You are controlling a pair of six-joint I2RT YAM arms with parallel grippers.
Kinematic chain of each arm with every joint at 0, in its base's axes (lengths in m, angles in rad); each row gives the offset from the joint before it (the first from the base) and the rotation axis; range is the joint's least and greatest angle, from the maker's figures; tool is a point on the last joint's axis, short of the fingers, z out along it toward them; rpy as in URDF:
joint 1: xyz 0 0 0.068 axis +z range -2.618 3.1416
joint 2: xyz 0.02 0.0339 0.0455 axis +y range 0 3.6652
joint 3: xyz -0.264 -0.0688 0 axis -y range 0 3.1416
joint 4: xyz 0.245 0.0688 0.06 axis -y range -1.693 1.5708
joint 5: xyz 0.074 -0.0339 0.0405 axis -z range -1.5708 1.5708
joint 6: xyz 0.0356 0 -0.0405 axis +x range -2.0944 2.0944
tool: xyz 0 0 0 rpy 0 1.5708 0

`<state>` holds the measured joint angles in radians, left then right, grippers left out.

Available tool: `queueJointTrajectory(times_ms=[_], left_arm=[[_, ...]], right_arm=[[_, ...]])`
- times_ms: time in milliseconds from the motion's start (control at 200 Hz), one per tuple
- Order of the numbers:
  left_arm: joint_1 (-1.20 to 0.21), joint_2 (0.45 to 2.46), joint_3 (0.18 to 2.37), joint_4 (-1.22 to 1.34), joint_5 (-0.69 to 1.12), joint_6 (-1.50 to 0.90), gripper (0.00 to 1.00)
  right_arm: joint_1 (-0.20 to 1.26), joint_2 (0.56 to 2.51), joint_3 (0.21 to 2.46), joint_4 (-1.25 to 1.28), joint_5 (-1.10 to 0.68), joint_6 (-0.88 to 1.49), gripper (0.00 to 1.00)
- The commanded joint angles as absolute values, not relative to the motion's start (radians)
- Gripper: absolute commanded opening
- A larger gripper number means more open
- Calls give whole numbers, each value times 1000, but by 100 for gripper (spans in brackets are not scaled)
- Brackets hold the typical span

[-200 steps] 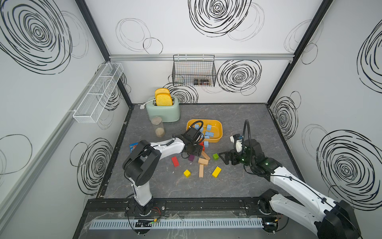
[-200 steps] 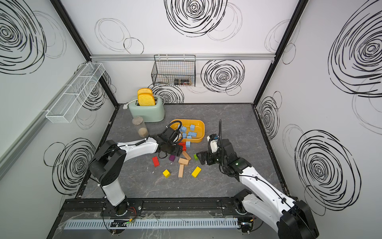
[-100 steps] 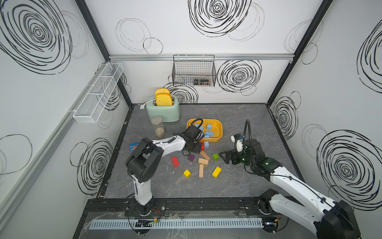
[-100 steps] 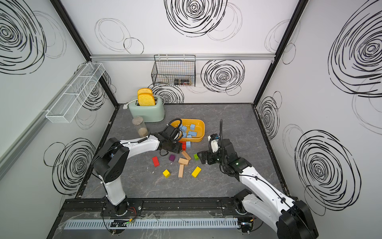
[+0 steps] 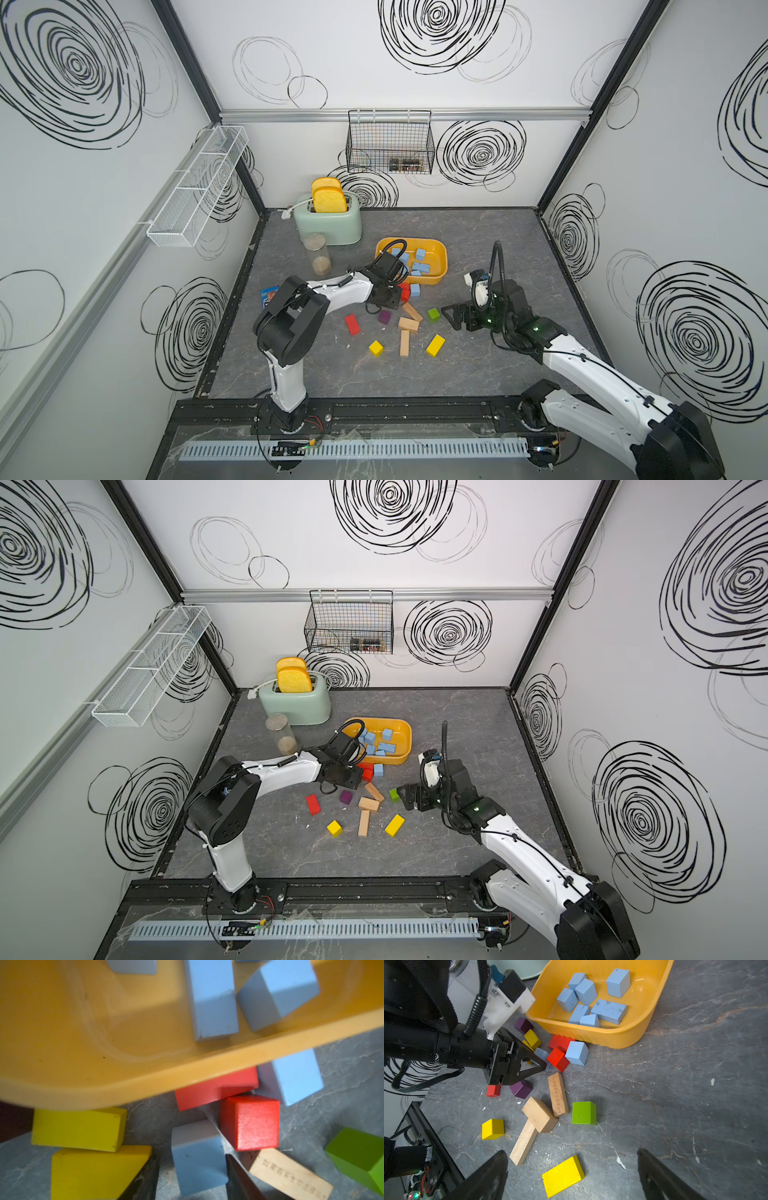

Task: Pick out the blue building blocks
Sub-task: Pick up the building block from the center of the board.

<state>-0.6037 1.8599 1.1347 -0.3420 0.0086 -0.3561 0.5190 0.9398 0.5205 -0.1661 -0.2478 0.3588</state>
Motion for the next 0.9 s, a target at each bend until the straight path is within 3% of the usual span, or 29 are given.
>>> queueJointTrajectory(times_ms=[0,155,335,755,896], left_arm=[[-598,1843,1130,-338,-6,-365,55],[-597,1874,1165,-337,-11,-370,53],[-598,1896,1194,-347,-10,-368,44],[-594,1888,1156,-343,-14,-365,48],[-595,1893,1162,-345,-12,-366,45]], right_arm=[[515,934,513,-143,-256,357,98],[514,928,510,-149,-253,357,98],[513,927,511,-150,-251,357,98],[512,929,512,-150,-255,357,98],[511,922,512,-153,-251,356,98]])
